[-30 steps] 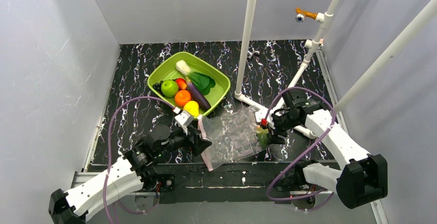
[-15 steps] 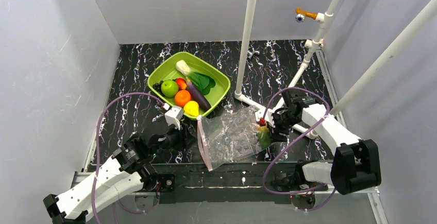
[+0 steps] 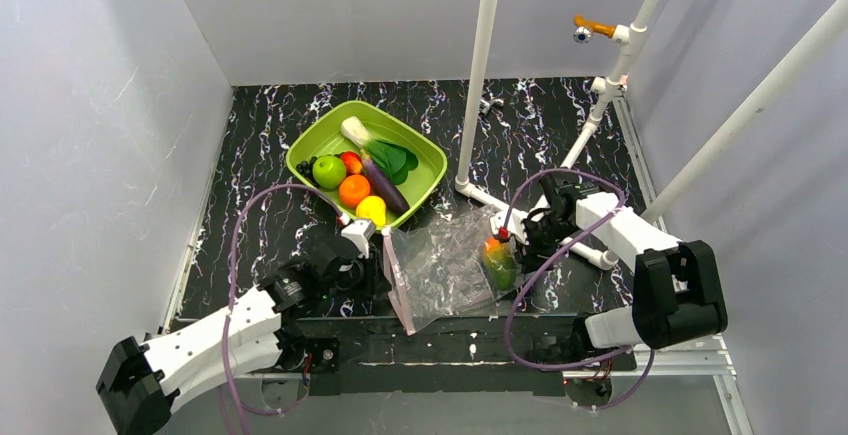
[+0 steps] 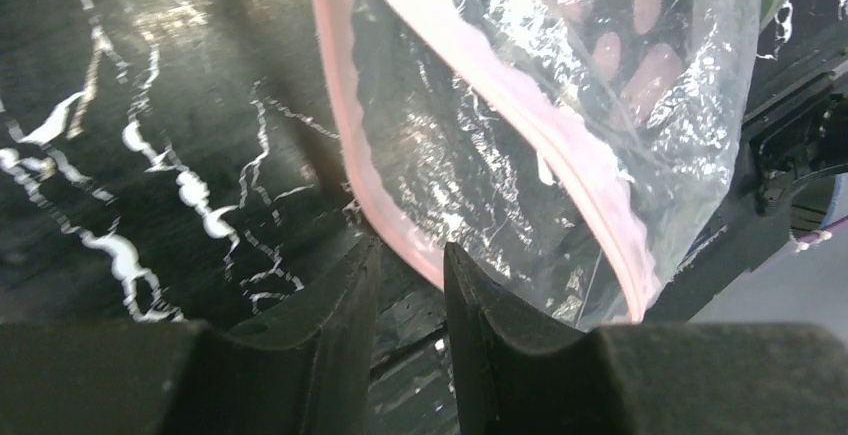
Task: Open the zip-top bag and remove the fake food
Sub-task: Pick up the fake fruit from the zipper food storage bag.
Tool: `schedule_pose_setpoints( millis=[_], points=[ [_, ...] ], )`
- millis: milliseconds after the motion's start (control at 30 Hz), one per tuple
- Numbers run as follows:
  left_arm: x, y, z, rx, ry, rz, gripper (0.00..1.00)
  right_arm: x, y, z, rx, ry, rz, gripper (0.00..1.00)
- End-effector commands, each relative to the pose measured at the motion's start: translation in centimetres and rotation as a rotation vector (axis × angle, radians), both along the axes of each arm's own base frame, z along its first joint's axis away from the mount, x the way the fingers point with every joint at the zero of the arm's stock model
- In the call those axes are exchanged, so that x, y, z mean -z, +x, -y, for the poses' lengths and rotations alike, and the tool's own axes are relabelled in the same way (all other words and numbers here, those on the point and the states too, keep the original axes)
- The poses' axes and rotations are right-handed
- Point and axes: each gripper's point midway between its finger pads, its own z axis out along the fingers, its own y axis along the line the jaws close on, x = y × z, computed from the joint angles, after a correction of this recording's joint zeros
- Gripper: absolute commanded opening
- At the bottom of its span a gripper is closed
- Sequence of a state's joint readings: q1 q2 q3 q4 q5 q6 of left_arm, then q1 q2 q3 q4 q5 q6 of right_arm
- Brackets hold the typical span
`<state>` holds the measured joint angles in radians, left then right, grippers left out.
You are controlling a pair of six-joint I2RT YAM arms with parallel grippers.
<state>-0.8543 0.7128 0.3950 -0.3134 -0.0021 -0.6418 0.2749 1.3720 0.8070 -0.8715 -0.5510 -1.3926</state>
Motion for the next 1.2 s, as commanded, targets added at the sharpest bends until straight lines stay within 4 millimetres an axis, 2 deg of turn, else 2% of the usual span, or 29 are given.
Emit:
schedule_pose_setpoints(
  millis=[0, 100, 233, 300, 333, 367, 433, 533, 567, 600, 667, 767, 867, 933, 1033, 1167],
  points=[
    [-1.5, 1.2, 3.9, 0.059, -0.168, 0.060, 0.29, -0.5, 1.3, -0.8, -0.017, 0.023, 0.034, 0.62],
    [-1.5, 1.6, 5.1, 0.083, -0.211, 0.074, 0.29, -0.5, 1.0, -1.8, -0.042, 0.025, 0.029, 0.57],
    [-1.4, 1.9, 6.1, 0.097, -0.252, 0.085, 0.29, -0.1, 0.4, -3.8, -0.062, 0.001, -0.029, 0.39],
    [-0.5, 2.1, 6.6, 0.102, -0.256, 0.077, 0.29, 0.2, 0.6, -5.1, -0.042, -0.023, -0.073, 0.23],
    [-0.2, 2.0, 6.9, 0.104, -0.275, 0.069, 0.29, -0.3, 0.5, -6.2, -0.022, 0.011, -0.114, 0.06],
    [-0.1, 2.0, 7.2, 0.110, -0.296, 0.068, 0.30, -1.3, 0.7, -7.3, 0.011, 0.057, -0.152, 0.01],
    [-0.3, 2.0, 7.8, 0.122, -0.326, 0.068, 0.33, -2.9, 0.4, -8.5, 0.037, 0.116, -0.207, 0.01],
    [-1.1, 2.2, 8.2, 0.112, -0.391, 0.096, 0.43, -5.8, 0.3, -8.3, 0.039, 0.225, -0.128, 0.01],
    [-1.0, 2.2, 8.3, 0.122, -0.396, 0.104, 0.44, -4.9, 0.4, -7.5, 0.042, 0.185, -0.093, 0.03],
    [-1.0, 2.2, 8.4, 0.132, -0.393, 0.105, 0.45, -4.2, 0.4, -7.0, 0.045, 0.156, -0.090, 0.12],
    [-0.8, 2.1, 8.6, 0.149, -0.390, 0.106, 0.45, -3.7, 0.3, -6.1, 0.034, 0.103, -0.096, 0.22],
    [-0.6, 2.1, 8.5, 0.154, -0.391, 0.117, 0.45, -5.2, 0.0, -6.1, 0.000, 0.131, -0.087, 0.35],
    [-0.6, 2.3, 8.5, 0.140, -0.402, 0.132, 0.45, -7.4, 0.0, -6.8, -0.040, 0.198, -0.031, 0.50],
    [-0.9, 2.5, 8.7, 0.130, -0.416, 0.132, 0.45, -8.4, 0.0, -7.3, -0.055, 0.236, -0.014, 0.57],
    [-1.2, 2.7, 9.0, 0.118, -0.442, 0.126, 0.44, -8.2, 0.2, -8.0, -0.043, 0.249, -0.031, 0.57],
    [-1.4, 2.9, 9.5, 0.103, -0.471, 0.109, 0.43, -5.4, 1.5, -8.6, 0.028, 0.164, -0.048, 0.39]
  ],
)
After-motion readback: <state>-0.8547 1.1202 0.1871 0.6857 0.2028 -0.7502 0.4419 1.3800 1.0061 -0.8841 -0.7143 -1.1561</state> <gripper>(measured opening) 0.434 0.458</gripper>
